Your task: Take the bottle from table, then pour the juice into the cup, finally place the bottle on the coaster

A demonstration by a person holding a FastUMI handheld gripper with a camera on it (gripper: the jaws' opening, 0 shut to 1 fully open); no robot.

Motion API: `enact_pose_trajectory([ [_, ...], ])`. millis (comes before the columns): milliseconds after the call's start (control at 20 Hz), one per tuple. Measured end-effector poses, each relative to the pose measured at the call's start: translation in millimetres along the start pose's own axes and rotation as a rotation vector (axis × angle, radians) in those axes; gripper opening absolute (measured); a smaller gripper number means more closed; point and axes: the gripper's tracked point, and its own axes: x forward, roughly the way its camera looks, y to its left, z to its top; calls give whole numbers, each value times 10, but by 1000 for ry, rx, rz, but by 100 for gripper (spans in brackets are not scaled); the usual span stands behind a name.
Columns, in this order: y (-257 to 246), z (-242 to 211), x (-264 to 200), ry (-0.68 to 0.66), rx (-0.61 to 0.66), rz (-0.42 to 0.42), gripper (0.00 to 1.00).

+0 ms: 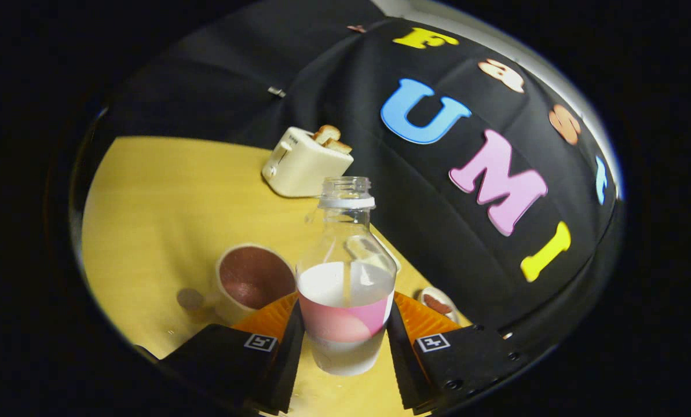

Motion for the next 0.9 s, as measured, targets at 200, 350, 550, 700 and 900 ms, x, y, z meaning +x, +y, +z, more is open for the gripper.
enact_pose_trajectory([
  [200, -240, 156, -57, -80, 210, 33, 72],
  [350, -475, 359, -79, -191, 347, 27, 72],
  [550, -824, 535, 3, -313, 443, 16, 73],
  [700, -1054, 529, 101, -344, 522, -14, 73],
  [900, -1306, 389, 332, -368, 573, -61, 73],
])
